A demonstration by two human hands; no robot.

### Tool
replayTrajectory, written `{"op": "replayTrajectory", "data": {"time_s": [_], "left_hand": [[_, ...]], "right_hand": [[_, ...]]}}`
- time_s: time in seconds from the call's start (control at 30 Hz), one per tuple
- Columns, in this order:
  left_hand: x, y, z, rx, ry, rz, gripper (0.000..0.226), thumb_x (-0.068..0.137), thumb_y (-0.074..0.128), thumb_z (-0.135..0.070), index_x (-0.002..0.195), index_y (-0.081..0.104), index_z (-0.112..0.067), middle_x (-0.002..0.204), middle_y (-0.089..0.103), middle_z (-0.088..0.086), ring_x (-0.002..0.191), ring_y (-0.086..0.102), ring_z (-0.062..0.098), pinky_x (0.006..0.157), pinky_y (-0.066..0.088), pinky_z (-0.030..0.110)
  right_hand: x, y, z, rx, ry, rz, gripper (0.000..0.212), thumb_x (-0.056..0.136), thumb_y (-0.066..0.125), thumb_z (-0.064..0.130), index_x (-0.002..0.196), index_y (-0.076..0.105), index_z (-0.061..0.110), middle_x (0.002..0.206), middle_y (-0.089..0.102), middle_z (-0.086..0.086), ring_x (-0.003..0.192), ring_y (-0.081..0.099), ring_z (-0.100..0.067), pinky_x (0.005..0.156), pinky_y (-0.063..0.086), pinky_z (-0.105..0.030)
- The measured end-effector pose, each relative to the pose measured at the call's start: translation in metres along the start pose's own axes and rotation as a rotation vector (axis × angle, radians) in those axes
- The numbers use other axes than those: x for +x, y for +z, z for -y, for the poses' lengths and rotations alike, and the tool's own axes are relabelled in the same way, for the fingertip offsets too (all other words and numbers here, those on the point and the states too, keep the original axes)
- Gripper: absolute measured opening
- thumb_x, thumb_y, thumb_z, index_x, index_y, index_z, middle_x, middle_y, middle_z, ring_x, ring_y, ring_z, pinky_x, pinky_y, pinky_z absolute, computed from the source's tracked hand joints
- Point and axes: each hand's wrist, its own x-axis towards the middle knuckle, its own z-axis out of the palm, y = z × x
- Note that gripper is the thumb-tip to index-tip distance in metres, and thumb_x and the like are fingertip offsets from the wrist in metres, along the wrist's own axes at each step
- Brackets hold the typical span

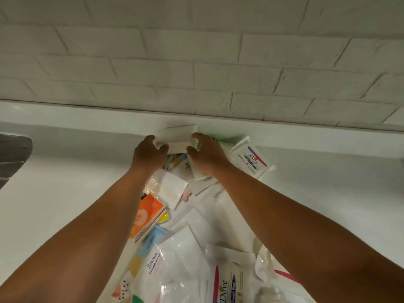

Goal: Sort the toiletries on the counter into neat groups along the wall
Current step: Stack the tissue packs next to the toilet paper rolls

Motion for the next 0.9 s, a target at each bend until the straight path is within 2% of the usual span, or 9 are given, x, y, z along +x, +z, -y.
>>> {"op": "replayTrajectory", "data": {"time_s": [0.1,0.2,0.27,0.37,0.47,0.53,0.6,0.73,0.9], "left_hand": [[0.009,0.004,0.001,0.020,-0.007,0.044,0.059,0.100,0.050,-0.041,0.146,0.042,-0.005,0.145,0.051,0.016,0.133,0.047,0.035,0.107,0.037,0.039],[0.015,0.007,0.000,0.014,-0.002,0.046,0.054,0.099,0.046,-0.043,0.132,0.053,0.000,0.129,0.060,0.021,0.119,0.055,0.037,0.097,0.043,0.042],[0.015,0.006,0.000,-0.013,-0.005,0.027,0.052,0.099,0.045,-0.043,0.121,0.058,0.002,0.119,0.064,0.022,0.110,0.058,0.038,0.090,0.045,0.042],[0.012,0.003,0.003,-0.084,-0.056,-0.038,0.057,0.099,0.041,-0.045,0.120,0.061,0.004,0.119,0.065,0.024,0.112,0.059,0.039,0.096,0.046,0.046],[0.004,-0.002,0.006,-0.209,-0.113,-0.075,0.053,0.099,0.043,-0.045,0.085,0.064,0.003,0.082,0.064,0.021,0.081,0.064,0.038,0.077,0.052,0.046],[-0.006,-0.003,0.006,-0.294,-0.106,-0.068,0.047,0.097,0.049,-0.037,0.069,0.055,0.000,0.065,0.050,0.018,0.061,0.050,0.030,0.062,0.043,0.041],[-0.020,-0.004,0.003,-0.368,-0.073,-0.073,0.036,0.094,0.054,-0.031,0.074,0.061,-0.002,0.067,0.057,0.015,0.063,0.052,0.023,0.061,0.039,0.032],[-0.055,-0.006,-0.012,-0.427,0.027,-0.149,0.020,0.094,0.062,-0.026,0.107,0.072,-0.014,0.099,0.071,-0.004,0.089,0.065,0.013,0.076,0.046,0.021],[-0.099,0.006,-0.034,-0.500,0.085,-0.207,0.035,0.092,0.068,-0.023,0.125,0.064,-0.013,0.117,0.066,-0.005,0.103,0.062,0.012,0.085,0.045,0.015]], "right_hand": [[0.010,0.008,0.005,0.038,0.050,-0.003,0.036,0.096,0.054,0.026,0.127,0.052,0.009,0.126,0.058,-0.012,0.114,0.055,-0.030,0.094,0.048,-0.038],[0.017,0.012,0.009,0.078,0.093,-0.014,0.025,0.095,0.053,0.024,0.113,0.055,0.007,0.113,0.061,-0.012,0.103,0.059,-0.030,0.086,0.051,-0.038],[0.019,0.014,0.011,0.097,0.102,-0.014,0.024,0.095,0.051,0.024,0.110,0.057,0.006,0.111,0.062,-0.012,0.102,0.059,-0.030,0.084,0.050,-0.037],[0.019,0.014,0.013,0.152,0.114,-0.023,0.027,0.096,0.050,0.023,0.116,0.058,0.006,0.115,0.062,-0.012,0.107,0.058,-0.029,0.085,0.047,-0.035],[0.011,0.015,0.013,0.229,0.131,-0.042,0.039,0.097,0.051,0.025,0.132,0.052,0.008,0.130,0.057,-0.010,0.118,0.054,-0.028,0.098,0.046,-0.037],[0.007,0.016,0.012,0.310,0.158,-0.097,0.041,0.097,0.054,0.028,0.134,0.051,0.011,0.132,0.057,-0.007,0.119,0.055,-0.025,0.101,0.046,-0.038],[0.001,0.015,0.010,0.397,0.188,-0.164,0.035,0.094,0.058,0.032,0.124,0.055,0.013,0.122,0.059,-0.004,0.107,0.057,-0.022,0.089,0.048,-0.033],[-0.010,0.008,-0.001,0.563,0.242,-0.251,0.024,0.088,0.065,0.036,0.096,0.050,0.018,0.100,0.061,-0.003,0.089,0.065,-0.028,0.072,0.053,-0.035],[-0.039,-0.009,-0.022,0.586,0.199,-0.260,0.024,0.090,0.064,0.033,0.104,0.049,0.019,0.098,0.060,0.001,0.091,0.065,-0.024,0.079,0.056,-0.041]]}}
